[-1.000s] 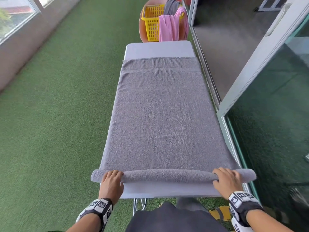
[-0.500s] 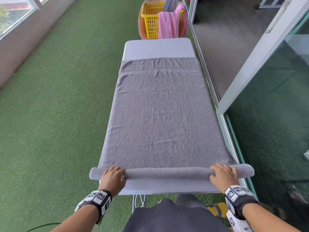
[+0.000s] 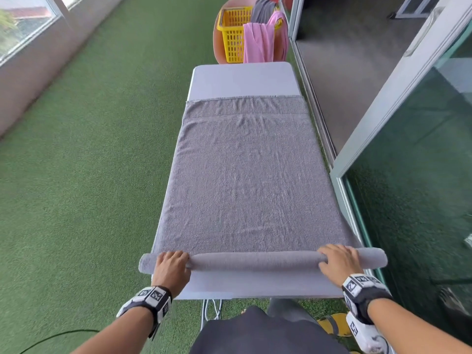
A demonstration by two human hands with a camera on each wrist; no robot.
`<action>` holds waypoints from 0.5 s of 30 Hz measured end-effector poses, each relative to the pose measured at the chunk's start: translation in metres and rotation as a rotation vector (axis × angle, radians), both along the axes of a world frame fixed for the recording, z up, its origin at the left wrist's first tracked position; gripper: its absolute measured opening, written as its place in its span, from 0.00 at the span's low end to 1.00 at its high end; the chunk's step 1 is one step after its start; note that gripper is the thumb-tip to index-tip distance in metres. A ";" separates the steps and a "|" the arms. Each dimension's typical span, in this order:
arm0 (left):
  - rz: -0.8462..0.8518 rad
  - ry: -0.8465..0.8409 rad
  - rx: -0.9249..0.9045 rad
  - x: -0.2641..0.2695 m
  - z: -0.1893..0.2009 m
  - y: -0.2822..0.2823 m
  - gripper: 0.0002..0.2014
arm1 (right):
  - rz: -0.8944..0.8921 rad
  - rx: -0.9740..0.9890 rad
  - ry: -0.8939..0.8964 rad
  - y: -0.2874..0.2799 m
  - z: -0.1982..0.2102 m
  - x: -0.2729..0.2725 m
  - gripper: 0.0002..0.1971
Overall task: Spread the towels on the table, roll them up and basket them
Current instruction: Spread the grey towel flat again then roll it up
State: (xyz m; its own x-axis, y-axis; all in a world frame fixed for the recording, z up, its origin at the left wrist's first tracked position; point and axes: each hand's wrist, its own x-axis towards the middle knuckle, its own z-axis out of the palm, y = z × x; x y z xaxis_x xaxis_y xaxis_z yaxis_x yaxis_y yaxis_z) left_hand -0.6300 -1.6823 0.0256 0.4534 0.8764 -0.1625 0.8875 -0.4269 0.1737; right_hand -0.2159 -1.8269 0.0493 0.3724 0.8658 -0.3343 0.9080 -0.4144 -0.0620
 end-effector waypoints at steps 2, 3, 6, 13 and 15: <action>0.017 -0.022 0.061 0.004 0.000 0.008 0.19 | -0.048 0.107 0.031 0.009 0.002 0.003 0.21; 0.031 -0.022 0.043 0.006 -0.002 0.010 0.24 | -0.057 0.142 0.049 0.010 0.000 0.004 0.22; 0.005 0.024 -0.032 0.006 -0.005 0.000 0.29 | -0.022 0.025 0.081 -0.001 -0.008 0.000 0.28; 0.008 -0.020 -0.064 0.008 0.005 0.002 0.12 | -0.013 -0.068 0.073 -0.003 -0.008 0.001 0.15; 0.016 -0.031 -0.027 0.009 0.004 0.010 0.18 | -0.032 -0.052 0.081 0.010 -0.001 0.007 0.14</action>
